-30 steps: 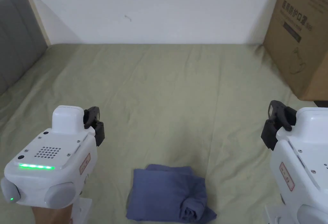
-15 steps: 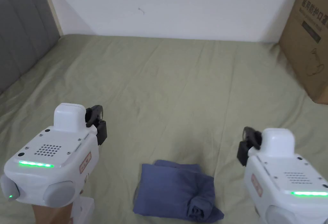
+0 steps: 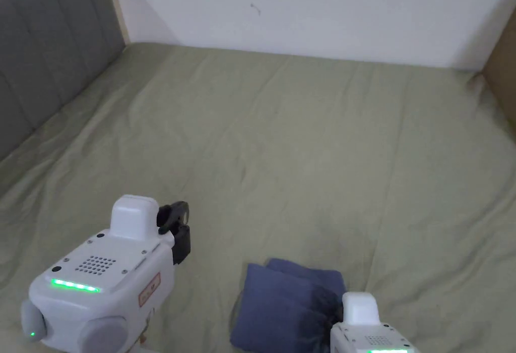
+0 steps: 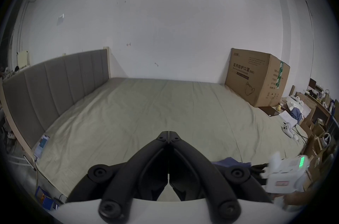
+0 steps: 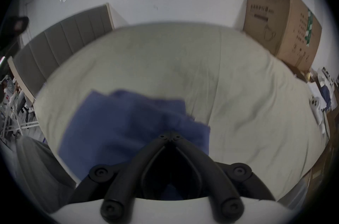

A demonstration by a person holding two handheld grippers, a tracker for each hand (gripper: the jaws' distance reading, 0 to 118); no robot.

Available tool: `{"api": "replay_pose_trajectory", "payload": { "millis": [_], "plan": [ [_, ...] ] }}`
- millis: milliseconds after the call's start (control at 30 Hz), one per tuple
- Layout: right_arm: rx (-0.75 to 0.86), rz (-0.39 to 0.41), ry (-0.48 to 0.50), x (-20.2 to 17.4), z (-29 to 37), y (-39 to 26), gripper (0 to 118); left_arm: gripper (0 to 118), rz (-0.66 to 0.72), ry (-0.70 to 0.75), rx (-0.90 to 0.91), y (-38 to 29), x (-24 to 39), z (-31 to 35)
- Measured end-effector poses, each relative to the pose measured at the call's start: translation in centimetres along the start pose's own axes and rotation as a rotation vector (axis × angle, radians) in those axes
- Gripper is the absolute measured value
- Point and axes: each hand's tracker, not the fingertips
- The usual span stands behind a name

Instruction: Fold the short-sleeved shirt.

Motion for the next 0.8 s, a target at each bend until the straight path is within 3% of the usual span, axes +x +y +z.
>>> {"api": "replay_pose_trajectory", "payload": {
  "millis": [67,167,267,300,333,367,400,433,633,667,767,800],
  "plan": [
    [0.127,-0.003,-0.03,0.0,-0.2,-1.0,0,0,0.035,-0.019,-0.06,-0.9,-0.1,-0.8],
    [0.099,0.012,-0.029,0.0,0.2,-0.8,0,0,0.135,-0.087,-0.184,-2.4,-0.2,-2.6],
    [0.091,0.007,-0.017,0.2,0.5,-0.6,0,8,0.298,-0.184,-0.365,-4.6,-0.6,-5.4],
    [0.094,-0.004,-0.011,0.3,0.5,-0.7,0,20,0.354,-0.218,-0.406,-5.5,-0.7,-6.3],
    [0.098,-0.016,-0.006,0.4,0.6,-0.8,0,39,0.397,-0.245,-0.471,-6.4,-0.6,-7.3],
    [0.1,-0.02,-0.003,0.4,0.8,-0.8,0,69,0.428,-0.256,-0.52,-7.2,-0.5,-8.3],
    [0.101,-0.021,-0.001,0.5,0.8,-0.8,0,88,0.437,-0.266,-0.569,-7.9,-0.3,-9.2],
    [0.101,-0.02,0.002,0.5,0.8,-0.8,0,96,0.443,-0.27,-0.608,-8.7,0.1,-10.0],
    [0.101,-0.032,0.016,0.7,0.8,-0.8,0,96,0.437,-0.291,-0.687,-10.8,1.6,-12.9],
    [0.104,-0.036,0.018,0.8,0.8,-0.9,0,89,0.434,-0.306,-0.723,-11.0,1.9,-13.3],
    [0.108,-0.048,0.025,1.0,0.7,-1.0,0,47,0.424,-0.348,-0.76,-11.6,2.8,-13.5],
    [0.108,-0.052,0.027,1.0,0.7,-1.0,0,45,0.426,-0.354,-0.755,-11.7,3.0,-13.5]
  ]
}}
